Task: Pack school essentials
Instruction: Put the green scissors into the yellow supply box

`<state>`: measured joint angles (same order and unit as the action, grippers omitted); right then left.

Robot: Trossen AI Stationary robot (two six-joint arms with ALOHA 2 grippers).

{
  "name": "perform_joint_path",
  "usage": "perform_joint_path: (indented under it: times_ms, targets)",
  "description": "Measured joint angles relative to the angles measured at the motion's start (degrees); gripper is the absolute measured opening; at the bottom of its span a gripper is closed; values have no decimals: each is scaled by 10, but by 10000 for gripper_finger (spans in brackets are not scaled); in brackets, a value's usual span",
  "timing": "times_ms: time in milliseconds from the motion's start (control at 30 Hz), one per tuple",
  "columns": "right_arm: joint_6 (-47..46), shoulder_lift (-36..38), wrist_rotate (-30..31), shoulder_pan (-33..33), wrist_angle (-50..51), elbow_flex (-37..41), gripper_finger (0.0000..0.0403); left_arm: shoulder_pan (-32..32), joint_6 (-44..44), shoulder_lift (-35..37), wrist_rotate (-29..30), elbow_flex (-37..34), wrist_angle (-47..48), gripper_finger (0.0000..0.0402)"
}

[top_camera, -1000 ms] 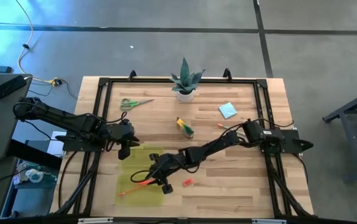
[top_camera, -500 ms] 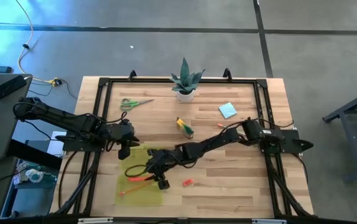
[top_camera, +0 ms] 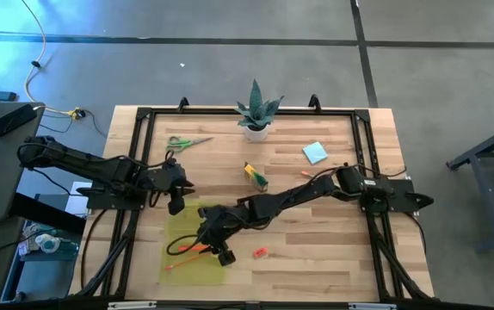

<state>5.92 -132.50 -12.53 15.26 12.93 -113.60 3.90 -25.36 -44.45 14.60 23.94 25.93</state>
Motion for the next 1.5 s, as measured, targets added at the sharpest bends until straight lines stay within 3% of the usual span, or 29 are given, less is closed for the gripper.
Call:
perform_joint_path:
  times_ms: [233, 467, 700, 933, 1200, 1500]
  targets:
    - [22, 40, 15, -7, 66, -6, 142, -38, 19, 0, -2, 0, 1, 94]
    - [63, 94, 78, -6, 140, -6, 142, -70, 58, 0, -3, 0, 0, 147]
    - [50, 124, 196, -6, 278, -7, 142, -109, 113, 0, 70, 0, 0, 194]
    - [45, 125, 253, -8, 356, 2, 142, -186, 126, 0, 114, 0, 0, 194]
    - [33, 156, 323, -21, 429, 2, 142, -319, 170, 0, 42, 0, -14, 193]
    - [60, 215, 335, -54, 484, 1, 142, -442, 166, -29, -15, 0, -48, 192]
